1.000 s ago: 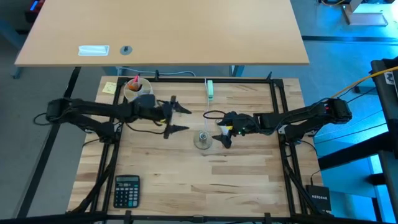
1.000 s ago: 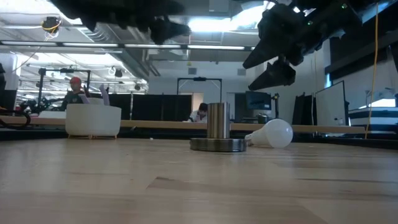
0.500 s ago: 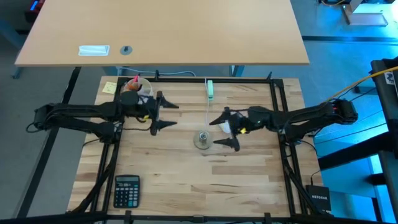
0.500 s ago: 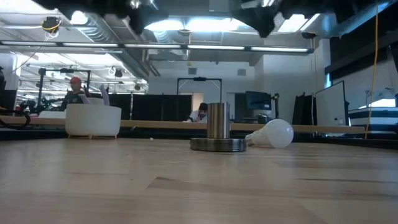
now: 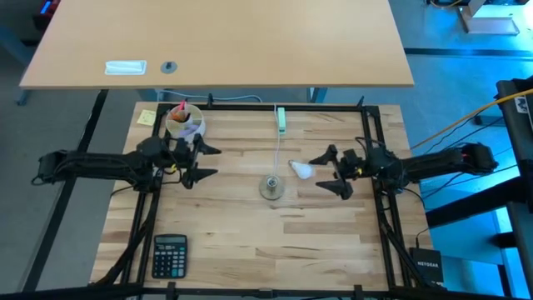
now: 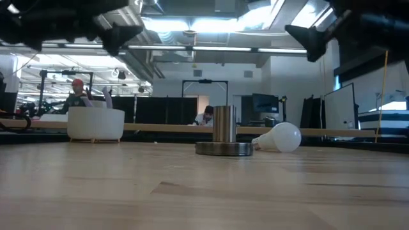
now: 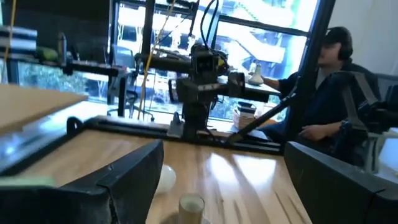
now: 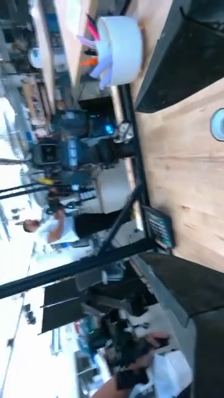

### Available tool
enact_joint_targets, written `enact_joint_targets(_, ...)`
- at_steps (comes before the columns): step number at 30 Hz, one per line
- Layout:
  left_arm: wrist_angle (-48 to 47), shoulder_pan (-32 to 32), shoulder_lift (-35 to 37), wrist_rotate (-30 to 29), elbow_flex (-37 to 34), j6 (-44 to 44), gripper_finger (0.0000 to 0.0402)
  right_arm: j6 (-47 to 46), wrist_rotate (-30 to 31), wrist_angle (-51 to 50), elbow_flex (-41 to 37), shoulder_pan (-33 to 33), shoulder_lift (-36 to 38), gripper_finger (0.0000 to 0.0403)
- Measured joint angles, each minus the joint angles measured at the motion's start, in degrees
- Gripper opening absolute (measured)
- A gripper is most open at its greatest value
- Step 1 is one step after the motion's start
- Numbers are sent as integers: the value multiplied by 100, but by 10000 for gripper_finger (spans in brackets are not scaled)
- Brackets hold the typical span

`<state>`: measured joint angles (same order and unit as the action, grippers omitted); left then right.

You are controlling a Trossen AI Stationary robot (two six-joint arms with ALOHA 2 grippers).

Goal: Screw lightbulb
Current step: Return to Home Position

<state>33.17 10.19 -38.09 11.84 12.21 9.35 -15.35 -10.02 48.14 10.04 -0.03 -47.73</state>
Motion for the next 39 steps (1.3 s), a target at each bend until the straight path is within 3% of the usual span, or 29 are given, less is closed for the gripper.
enact_joint_targets(8,78,9,712,-44,-758,378,324,-75,-216,-321,-454,0,1036,386)
enact_joint_targets(15,-369,9,1720,-45,-1016,243,324,-373,-217,-2085,-576,0,2576,386)
enact_joint_targets(23,-1523,9,2704,-59,-1163,529,324,11,354,-3506,-576,7,3904,386)
enact_joint_targets(27,-2208,8,2939,-123,-1163,478,324,85,498,-4114,-596,7,4163,386)
enact_joint_targets(30,-2636,-13,2986,-324,-1163,427,324,85,492,-4022,-856,7,4173,386)
enact_joint_targets(35,-2577,-13,3001,-358,-1163,72,324,203,590,-4096,-933,7,4165,386)
enact_joint_targets(39,-2650,-13,3049,-323,-1163,216,324,309,339,-4049,-935,7,4372,386)
